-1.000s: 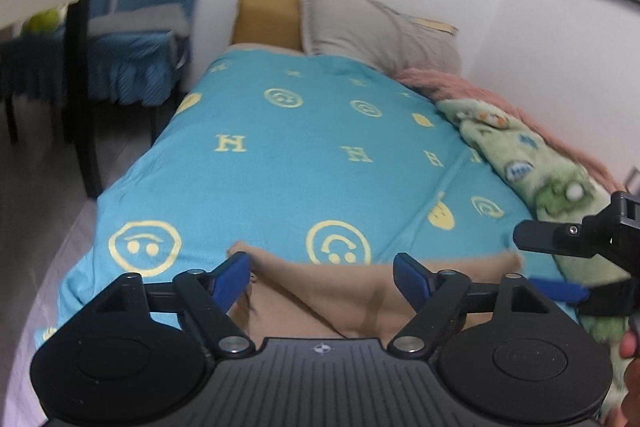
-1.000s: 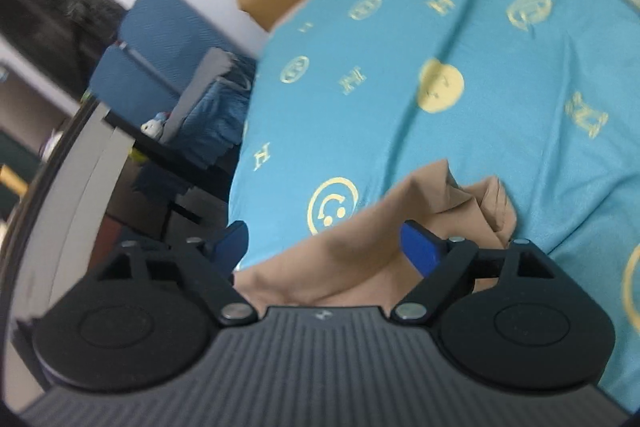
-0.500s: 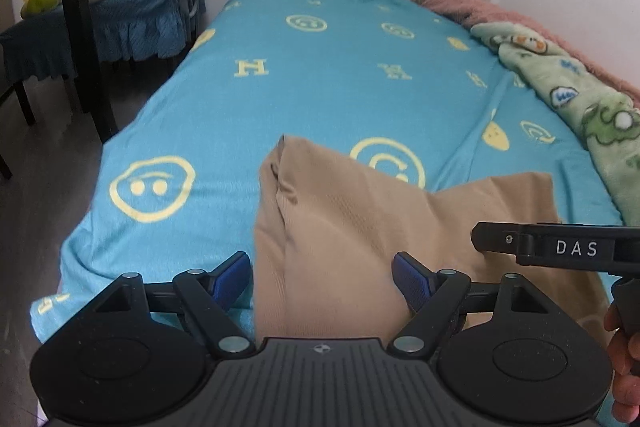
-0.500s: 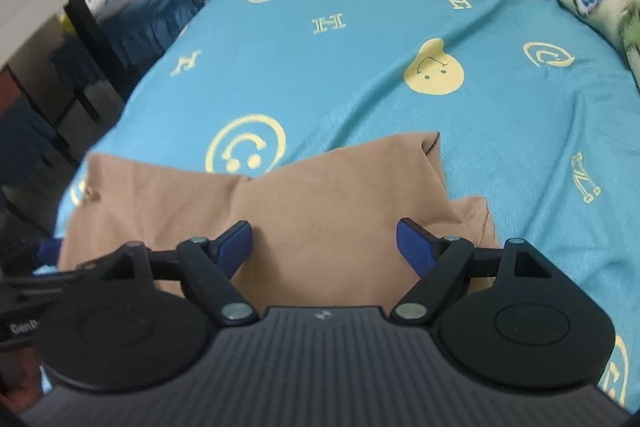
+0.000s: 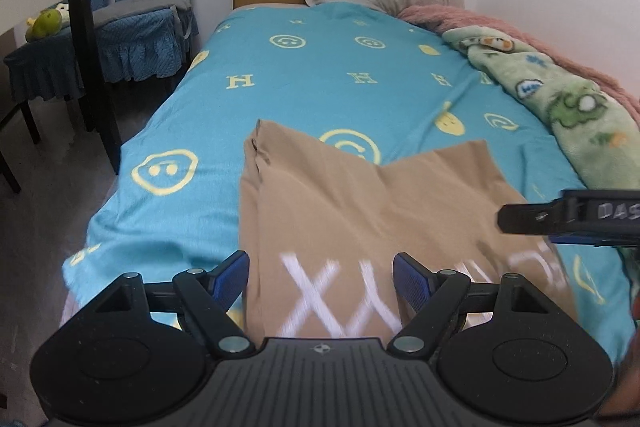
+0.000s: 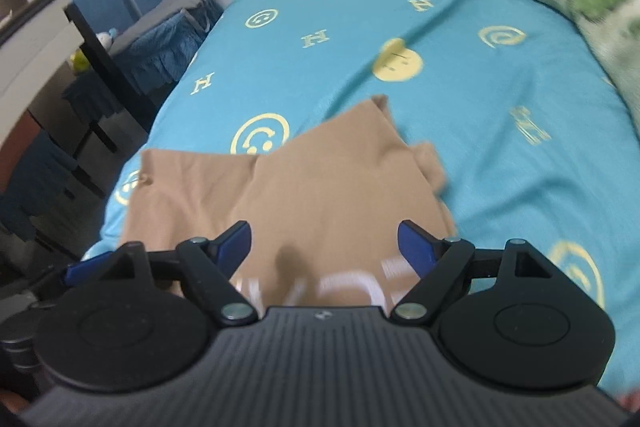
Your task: Fold clothes
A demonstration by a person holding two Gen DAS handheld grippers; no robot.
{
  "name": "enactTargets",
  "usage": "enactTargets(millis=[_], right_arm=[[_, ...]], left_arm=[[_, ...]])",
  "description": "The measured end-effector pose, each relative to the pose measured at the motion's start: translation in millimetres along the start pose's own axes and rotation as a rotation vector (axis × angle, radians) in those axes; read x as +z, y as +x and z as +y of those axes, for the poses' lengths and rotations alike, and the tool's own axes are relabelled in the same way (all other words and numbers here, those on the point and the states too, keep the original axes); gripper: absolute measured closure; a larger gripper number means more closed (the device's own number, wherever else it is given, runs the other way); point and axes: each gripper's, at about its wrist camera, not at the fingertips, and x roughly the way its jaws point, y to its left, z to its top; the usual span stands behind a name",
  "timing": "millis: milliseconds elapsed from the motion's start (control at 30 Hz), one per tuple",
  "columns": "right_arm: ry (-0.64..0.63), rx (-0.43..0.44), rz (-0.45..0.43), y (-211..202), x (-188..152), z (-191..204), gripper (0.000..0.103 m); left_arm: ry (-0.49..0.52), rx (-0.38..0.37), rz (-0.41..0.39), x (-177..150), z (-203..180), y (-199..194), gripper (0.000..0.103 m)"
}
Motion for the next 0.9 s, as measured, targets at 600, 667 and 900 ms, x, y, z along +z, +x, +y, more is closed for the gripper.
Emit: enactTargets(millis=[600,667,900], right_arm=[[-0.033,-0.107,0.146,15,-30,-3,0.021],[-0.031,-0.110,0.147,16,-30,-3,0.021],[-0.023,-0.116,0.149,19,-30,-3,0.021]], left_arm=[[-0.271,-0.155,0.109,-28,25,-36,0.023],[-0.374,-0.261,0.125,-37,35,-43,0.022],[-0.618,-0.385,0.327,-59,49,7,0.021]])
